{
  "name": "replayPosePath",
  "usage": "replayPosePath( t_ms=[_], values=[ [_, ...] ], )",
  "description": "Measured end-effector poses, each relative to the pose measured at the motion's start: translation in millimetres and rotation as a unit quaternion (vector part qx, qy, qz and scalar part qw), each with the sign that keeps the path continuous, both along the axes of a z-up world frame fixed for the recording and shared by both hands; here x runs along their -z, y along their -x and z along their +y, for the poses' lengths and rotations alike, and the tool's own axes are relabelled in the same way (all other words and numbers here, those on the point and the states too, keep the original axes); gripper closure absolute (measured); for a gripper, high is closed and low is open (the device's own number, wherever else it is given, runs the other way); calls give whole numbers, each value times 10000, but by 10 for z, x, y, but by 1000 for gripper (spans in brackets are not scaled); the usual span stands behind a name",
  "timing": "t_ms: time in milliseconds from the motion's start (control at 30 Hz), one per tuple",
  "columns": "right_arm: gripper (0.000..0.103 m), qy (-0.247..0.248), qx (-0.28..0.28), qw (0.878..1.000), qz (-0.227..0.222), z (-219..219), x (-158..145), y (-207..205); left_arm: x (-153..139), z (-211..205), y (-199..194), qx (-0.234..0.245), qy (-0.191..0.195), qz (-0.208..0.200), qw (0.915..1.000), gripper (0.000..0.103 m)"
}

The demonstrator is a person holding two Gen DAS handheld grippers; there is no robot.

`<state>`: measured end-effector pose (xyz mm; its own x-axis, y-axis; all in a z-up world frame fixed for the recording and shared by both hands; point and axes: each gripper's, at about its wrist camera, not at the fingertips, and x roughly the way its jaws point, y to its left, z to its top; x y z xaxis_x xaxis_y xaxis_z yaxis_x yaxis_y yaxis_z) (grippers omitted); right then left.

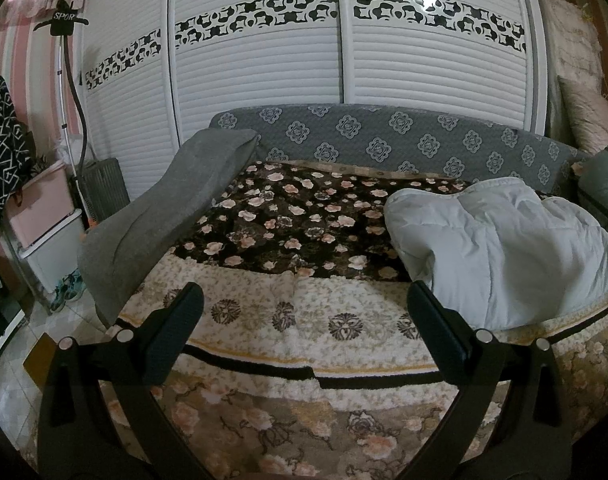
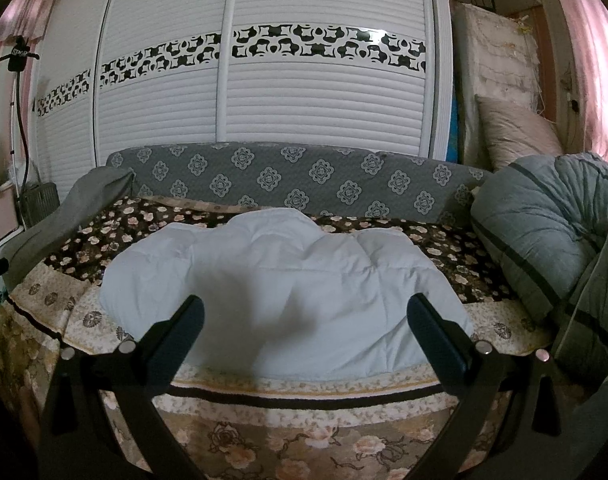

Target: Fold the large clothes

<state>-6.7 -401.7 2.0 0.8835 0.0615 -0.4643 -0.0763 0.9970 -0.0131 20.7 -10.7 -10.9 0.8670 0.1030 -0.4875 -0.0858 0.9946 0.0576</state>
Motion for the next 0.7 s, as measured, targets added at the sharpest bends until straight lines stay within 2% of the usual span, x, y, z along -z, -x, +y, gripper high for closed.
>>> replayPosePath(
  t_ms=[700],
  values=[
    [2, 8, -25, 10000, 7, -7, 22, -10, 11, 43, -43, 43, -72, -23, 10000, 3]
  ],
)
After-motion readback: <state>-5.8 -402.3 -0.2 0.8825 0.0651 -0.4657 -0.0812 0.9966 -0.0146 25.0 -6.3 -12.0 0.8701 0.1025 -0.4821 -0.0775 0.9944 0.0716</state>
